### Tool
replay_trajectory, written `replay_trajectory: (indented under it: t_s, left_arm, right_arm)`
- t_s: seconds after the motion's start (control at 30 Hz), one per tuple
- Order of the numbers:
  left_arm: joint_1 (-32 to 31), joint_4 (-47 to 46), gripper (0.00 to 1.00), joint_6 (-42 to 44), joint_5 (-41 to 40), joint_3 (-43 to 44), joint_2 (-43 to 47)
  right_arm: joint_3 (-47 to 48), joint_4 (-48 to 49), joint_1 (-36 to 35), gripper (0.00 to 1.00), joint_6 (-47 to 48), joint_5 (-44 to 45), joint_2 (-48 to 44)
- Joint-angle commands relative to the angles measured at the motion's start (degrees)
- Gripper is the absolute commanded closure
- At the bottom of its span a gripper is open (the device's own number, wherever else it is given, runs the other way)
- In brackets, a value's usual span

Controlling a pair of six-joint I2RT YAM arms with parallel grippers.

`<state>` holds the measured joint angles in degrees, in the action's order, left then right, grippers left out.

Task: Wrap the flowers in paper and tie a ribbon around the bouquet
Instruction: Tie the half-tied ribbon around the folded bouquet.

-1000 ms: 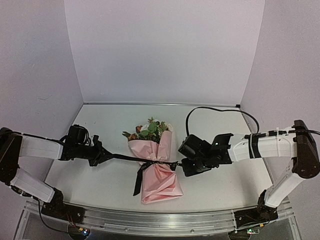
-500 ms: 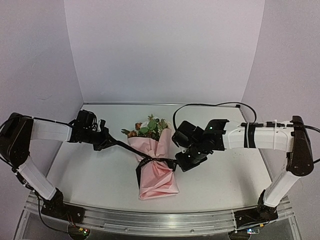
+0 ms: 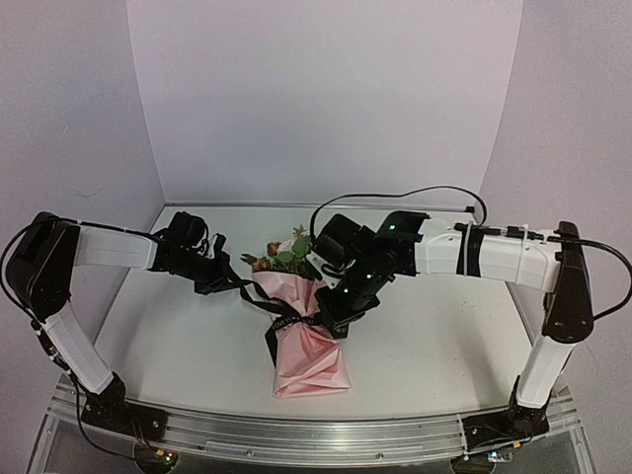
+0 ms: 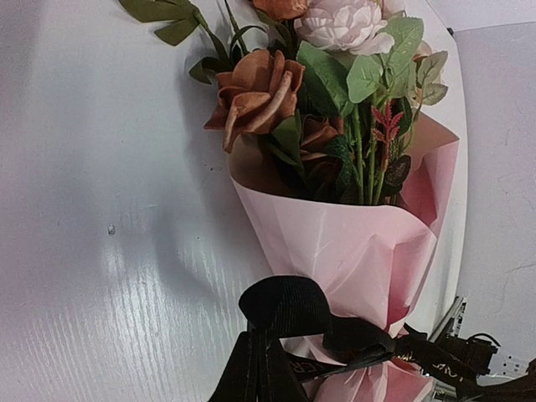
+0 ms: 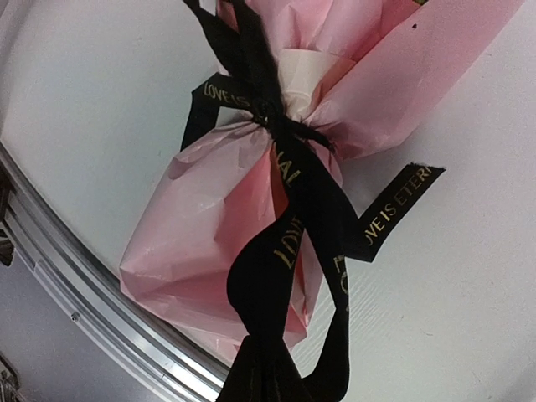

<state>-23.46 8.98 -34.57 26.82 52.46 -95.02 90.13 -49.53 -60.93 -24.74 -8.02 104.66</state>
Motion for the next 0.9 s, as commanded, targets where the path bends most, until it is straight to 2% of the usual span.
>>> replay_trajectory:
  t_s: [0.0, 0.07, 0.13, 0.37, 0.5, 0.67, 0.87]
  left_arm:
    - [-0.31, 1.79, 1.0, 2.53, -0.85, 1.21, 1.51]
    - [-0.48, 1.86, 1.0, 2.68, -0.87, 0.37, 1.82]
    - [-0.65, 1.66, 0.94, 2.37, -0.98, -0.85, 2.23]
    - [-2.12, 0.43, 0.56, 1.14, -3.74, -5.77, 7.42]
    - [-4.63, 1.41, 0.45, 0.96, -6.38, -8.04, 11.63]
    - [-12.66, -0.14, 0.45, 0.52, -8.61, -10.99, 14.58]
    - [-22.09, -1.69, 0.48, 4.22, -14.57, -8.3, 8.17]
  right_arm:
    - [2.56, -2.32, 4.35, 1.0, -4.87, 2.98, 2.26]
    - [2.86, -2.34, 6.54, 1.0, -5.53, 2.04, 3.61]
    - [3.58, -2.26, 8.26, 1.0, -5.58, 0.97, 4.98]
    - [7.99, -0.82, 12.17, 1.0, -2.32, -1.11, 9.85]
    - [10.65, 0.15, 13.55, 0.96, 1.05, -0.29, 12.37]
    - [15.18, 0.75, 15.63, 0.95, 5.04, 0.86, 15.73]
    - [17.55, 1.69, 17.32, 0.96, 6.55, -0.66, 18.4]
